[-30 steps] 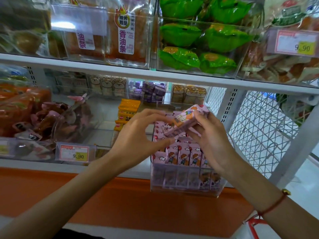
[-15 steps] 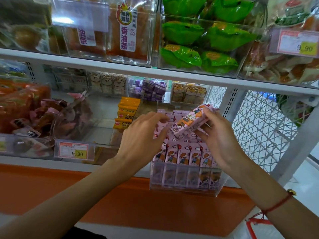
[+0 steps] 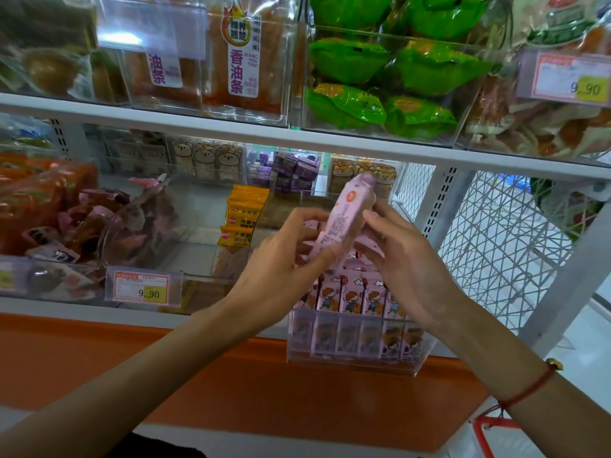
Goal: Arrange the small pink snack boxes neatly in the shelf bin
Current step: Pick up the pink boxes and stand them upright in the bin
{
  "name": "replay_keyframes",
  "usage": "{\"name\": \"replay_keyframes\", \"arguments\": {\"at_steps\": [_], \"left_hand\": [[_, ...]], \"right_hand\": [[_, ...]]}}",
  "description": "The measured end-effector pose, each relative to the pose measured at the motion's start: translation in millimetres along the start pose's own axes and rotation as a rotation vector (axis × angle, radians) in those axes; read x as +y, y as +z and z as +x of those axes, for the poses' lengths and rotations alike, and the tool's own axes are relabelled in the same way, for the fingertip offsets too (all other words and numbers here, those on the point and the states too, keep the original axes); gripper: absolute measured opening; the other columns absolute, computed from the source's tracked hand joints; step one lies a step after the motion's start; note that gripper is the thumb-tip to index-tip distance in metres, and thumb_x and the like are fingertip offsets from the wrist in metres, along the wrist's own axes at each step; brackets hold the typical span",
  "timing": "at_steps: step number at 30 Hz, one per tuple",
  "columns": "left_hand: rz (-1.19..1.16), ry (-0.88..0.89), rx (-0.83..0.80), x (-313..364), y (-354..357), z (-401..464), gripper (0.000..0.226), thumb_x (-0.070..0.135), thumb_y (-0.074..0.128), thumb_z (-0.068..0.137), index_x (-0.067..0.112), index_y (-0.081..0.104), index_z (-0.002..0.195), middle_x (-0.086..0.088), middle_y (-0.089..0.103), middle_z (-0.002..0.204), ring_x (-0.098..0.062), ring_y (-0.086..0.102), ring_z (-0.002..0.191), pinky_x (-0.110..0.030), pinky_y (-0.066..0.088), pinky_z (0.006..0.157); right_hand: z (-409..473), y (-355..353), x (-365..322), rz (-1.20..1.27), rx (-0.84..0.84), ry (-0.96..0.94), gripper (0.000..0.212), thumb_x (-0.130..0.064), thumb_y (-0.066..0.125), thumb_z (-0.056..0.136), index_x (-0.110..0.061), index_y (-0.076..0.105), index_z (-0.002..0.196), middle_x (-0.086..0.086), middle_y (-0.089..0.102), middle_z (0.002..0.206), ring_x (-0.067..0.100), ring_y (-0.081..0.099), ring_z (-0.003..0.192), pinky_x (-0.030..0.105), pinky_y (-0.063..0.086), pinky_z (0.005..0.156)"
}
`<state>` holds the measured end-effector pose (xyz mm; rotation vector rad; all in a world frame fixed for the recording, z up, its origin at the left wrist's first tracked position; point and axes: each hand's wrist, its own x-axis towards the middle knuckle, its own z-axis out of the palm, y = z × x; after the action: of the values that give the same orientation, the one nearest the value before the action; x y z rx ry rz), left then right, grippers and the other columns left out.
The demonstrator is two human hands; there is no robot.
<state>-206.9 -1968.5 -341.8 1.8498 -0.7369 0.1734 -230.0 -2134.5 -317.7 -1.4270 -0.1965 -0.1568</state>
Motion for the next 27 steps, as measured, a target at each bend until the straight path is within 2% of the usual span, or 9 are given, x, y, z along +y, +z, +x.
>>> {"name": "replay_keyframes", "arguments": {"at_steps": [3,5,8,10,13,16,19,24,27], "left_hand": [[-0.026,-0.039,-0.086,3.5,0.4,-1.0,0.036,0.047,0.044,0.091,0.039,0.043,0.126,0.010,0.066,0.117,-0.007,0.067,0.095,-0.043,0.056,0.084],[0.029,-0.041,-0.059,2.9,-0.3,0.0,0.038,0.039,0.046,0.096,0.036,0.044,0.133,0.012,0.062,0.123,-0.003,0.064,0.098,-0.039,0.057,0.085],[0.082,0.008,-0.021,3.1,0.1,1.2,0.051,0.036,0.059,0.090,0.034,0.042,0.139,0.015,0.055,0.127,0.003,0.059,0.102,-0.024,0.057,0.082],[0.077,0.045,-0.002,3.9,0.5,1.1,0.056,0.032,0.068,0.085,0.033,0.045,0.136,0.017,0.058,0.120,0.004,0.060,0.099,-0.020,0.056,0.077],[-0.090,-0.021,0.057,6.1,-0.7,1.3,0.049,0.028,0.075,0.079,0.029,0.056,0.125,0.012,0.069,0.106,-0.003,0.069,0.085,-0.022,0.058,0.066],[-0.231,-0.143,0.132,7.6,-3.1,3.6,0.036,0.031,0.076,0.077,0.022,0.061,0.108,0.006,0.075,0.084,-0.008,0.072,0.070,-0.016,0.052,0.054],[-0.254,-0.212,0.134,9.0,-4.9,5.8,0.036,0.038,0.071,0.079,0.018,0.063,0.107,0.006,0.075,0.078,-0.012,0.072,0.066,-0.015,0.049,0.047],[-0.219,-0.197,0.088,4.6,-5.1,3.7,0.029,0.039,0.069,0.079,0.026,0.060,0.104,0.008,0.075,0.084,-0.011,0.072,0.072,-0.022,0.056,0.054],[-0.113,-0.077,0.080,1.6,-5.6,3.5,0.029,0.025,0.071,0.083,0.039,0.056,0.104,0.021,0.069,0.095,0.001,0.067,0.088,-0.020,0.057,0.066]], "right_hand": [[0.1,-1.2,2.6,-0.025,0.065,0.005,0.031,-0.016,0.055,0.091,-0.022,0.059,0.121,-0.004,0.072,0.100,0.011,0.067,0.095,0.029,0.051,0.080],[-0.8,-1.2,3.9,-0.056,0.132,-0.016,0.036,-0.015,0.061,0.088,-0.017,0.057,0.124,-0.002,0.073,0.097,0.012,0.069,0.091,0.027,0.053,0.075],[-1.8,-0.8,3.6,-0.091,0.200,-0.066,0.049,-0.023,0.071,0.078,-0.015,0.054,0.124,0.003,0.072,0.104,0.016,0.071,0.090,0.027,0.056,0.069],[-1.3,-1.0,3.1,-0.088,0.240,-0.065,0.058,-0.031,0.074,0.070,-0.016,0.054,0.123,0.005,0.072,0.103,0.017,0.072,0.086,0.027,0.057,0.067],[-0.8,-0.9,2.0,-0.084,0.267,-0.009,0.060,-0.037,0.073,0.068,-0.020,0.054,0.121,0.004,0.075,0.090,0.014,0.072,0.079,0.020,0.054,0.061],[-1.3,-1.8,1.3,-0.089,0.270,0.058,0.047,-0.040,0.071,0.073,-0.011,0.064,0.109,0.003,0.073,0.078,0.014,0.069,0.068,0.016,0.050,0.054],[-1.5,-4.5,2.8,-0.114,0.279,0.112,0.035,-0.040,0.070,0.077,-0.009,0.068,0.094,0.004,0.071,0.074,0.017,0.067,0.068,0.015,0.046,0.049],[-1.2,-7.6,5.6,-0.069,0.263,0.120,0.036,-0.033,0.069,0.079,-0.005,0.066,0.101,0.010,0.072,0.081,0.021,0.068,0.072,0.017,0.049,0.051],[3.0,-9.3,8.4,-0.069,0.235,0.122,0.026,-0.025,0.059,0.090,-0.009,0.063,0.111,0.006,0.074,0.089,0.021,0.071,0.082,0.030,0.056,0.072]]}}
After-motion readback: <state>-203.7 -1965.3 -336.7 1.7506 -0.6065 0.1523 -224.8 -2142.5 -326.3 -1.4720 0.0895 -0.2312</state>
